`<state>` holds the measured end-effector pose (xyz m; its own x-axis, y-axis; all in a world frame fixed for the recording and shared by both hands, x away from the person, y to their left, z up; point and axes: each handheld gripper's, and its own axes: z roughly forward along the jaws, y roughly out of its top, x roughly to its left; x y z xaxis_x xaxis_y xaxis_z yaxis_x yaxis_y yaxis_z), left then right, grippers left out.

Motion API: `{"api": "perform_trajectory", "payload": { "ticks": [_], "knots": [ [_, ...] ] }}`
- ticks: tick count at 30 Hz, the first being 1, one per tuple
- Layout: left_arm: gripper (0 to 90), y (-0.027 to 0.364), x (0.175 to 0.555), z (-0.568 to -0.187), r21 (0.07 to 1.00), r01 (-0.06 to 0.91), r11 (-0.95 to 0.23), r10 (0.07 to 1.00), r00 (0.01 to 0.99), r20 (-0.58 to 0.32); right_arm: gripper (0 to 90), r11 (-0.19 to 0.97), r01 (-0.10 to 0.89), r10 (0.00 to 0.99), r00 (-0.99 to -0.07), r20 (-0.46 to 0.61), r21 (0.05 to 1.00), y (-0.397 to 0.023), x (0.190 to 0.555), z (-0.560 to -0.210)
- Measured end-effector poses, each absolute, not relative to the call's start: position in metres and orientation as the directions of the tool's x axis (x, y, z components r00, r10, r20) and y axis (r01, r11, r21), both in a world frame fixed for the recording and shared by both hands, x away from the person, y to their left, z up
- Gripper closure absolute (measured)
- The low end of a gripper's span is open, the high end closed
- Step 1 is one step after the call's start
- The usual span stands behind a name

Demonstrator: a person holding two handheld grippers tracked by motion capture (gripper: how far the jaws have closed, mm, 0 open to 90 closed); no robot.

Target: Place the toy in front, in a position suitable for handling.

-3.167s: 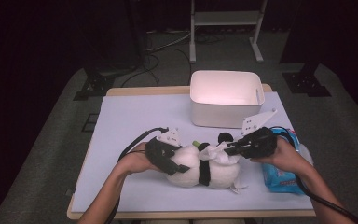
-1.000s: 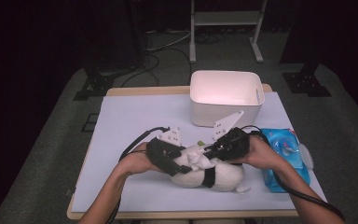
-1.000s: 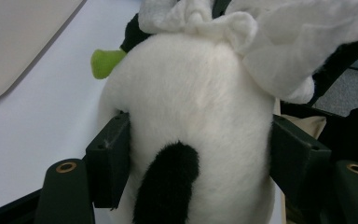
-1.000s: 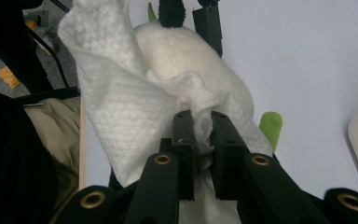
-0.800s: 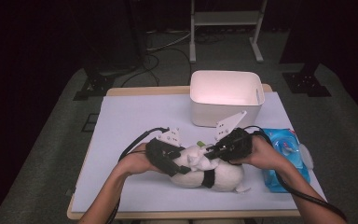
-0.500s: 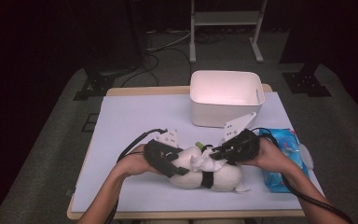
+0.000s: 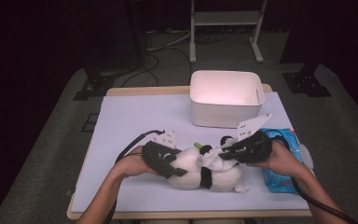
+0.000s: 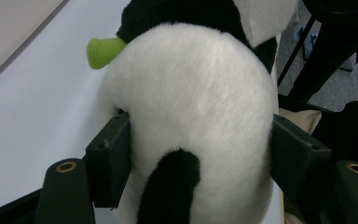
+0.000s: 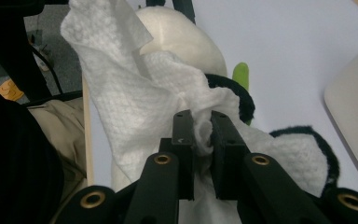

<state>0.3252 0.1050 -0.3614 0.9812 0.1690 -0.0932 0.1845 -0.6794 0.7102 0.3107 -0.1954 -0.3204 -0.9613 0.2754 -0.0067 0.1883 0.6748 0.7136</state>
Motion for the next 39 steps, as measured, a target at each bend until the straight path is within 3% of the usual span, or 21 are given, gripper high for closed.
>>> {"api": "perform_trajectory", "payload": {
  "ticks": [25,39],
  "knots": [
    [29.9,0.110,0.324,-0.364,0.715,0.163,-0.680,0.153,0.985,-0.080,80.2,0.636,0.273,0.368,-0.930,0.027,0.722,-0.239,0.304,-0.334],
    [30.8,0.110,0.318,-0.364,0.719,0.136,-0.682,0.139,0.989,-0.054,80.4,0.645,0.245,0.372,-0.928,-0.017,0.723,-0.222,0.326,-0.315]
  ]
}}
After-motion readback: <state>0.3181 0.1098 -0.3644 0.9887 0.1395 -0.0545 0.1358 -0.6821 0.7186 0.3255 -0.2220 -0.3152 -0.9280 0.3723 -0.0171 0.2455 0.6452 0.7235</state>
